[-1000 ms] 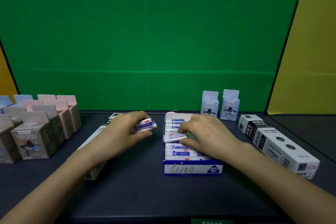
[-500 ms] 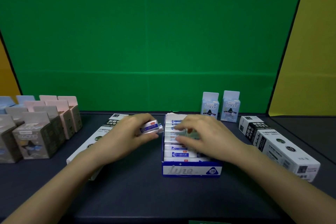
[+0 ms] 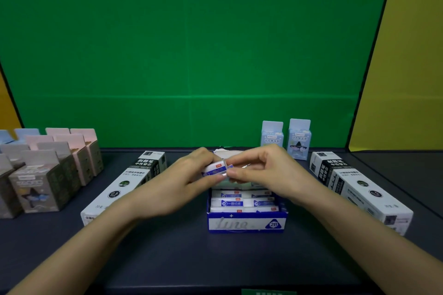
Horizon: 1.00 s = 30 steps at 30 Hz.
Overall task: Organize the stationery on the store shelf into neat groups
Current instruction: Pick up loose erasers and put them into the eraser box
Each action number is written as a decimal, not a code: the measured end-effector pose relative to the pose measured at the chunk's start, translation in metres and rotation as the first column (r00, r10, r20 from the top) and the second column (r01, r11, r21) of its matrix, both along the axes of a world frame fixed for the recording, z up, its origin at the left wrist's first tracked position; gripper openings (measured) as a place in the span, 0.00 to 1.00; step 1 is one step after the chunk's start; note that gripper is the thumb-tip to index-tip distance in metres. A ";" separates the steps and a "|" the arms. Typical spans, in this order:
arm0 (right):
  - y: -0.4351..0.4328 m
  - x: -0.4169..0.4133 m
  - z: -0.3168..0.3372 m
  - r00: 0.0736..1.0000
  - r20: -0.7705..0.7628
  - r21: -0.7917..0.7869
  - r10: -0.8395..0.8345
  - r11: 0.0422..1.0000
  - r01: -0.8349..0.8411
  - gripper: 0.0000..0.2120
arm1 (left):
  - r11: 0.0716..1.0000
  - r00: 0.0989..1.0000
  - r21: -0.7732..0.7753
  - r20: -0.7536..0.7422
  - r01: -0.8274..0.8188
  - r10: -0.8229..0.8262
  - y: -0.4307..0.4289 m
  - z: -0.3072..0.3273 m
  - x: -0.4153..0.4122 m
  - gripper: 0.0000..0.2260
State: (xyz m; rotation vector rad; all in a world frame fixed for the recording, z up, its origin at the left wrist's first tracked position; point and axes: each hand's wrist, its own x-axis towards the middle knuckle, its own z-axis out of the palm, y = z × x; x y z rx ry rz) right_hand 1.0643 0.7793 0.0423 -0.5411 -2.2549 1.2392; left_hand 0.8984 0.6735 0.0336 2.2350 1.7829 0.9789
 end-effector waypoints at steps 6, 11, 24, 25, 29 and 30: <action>-0.002 0.009 0.006 0.996 0.057 0.219 -0.075 0.974 0.061 0.11 | 0.999 1.000 -0.044 0.023 0.015 -0.014 0.005 0.001 0.005 0.10; 0.006 0.027 0.010 0.987 0.082 0.326 -0.136 0.940 0.102 0.07 | 0.998 0.999 0.044 -0.012 -0.034 0.034 0.008 0.000 0.000 0.08; 0.016 0.047 -0.007 0.893 0.307 0.662 -0.330 0.748 0.049 0.09 | 0.998 0.989 0.017 -0.135 -0.065 0.067 0.009 0.002 -0.006 0.16; 0.016 0.047 -0.006 0.881 0.331 0.682 -0.337 0.731 0.023 0.09 | 0.997 0.989 0.036 -0.131 -0.071 0.076 0.010 0.001 -0.005 0.14; 0.017 0.045 -0.007 0.863 0.365 0.720 -0.350 0.694 -0.024 0.09 | 0.990 0.985 0.067 -0.111 -0.127 0.134 0.014 -0.002 -0.005 0.10; 0.017 0.044 -0.006 0.862 0.368 0.728 -0.348 0.685 -0.034 0.09 | 0.988 0.983 0.068 -0.113 -0.136 0.143 0.014 -0.003 -0.004 0.10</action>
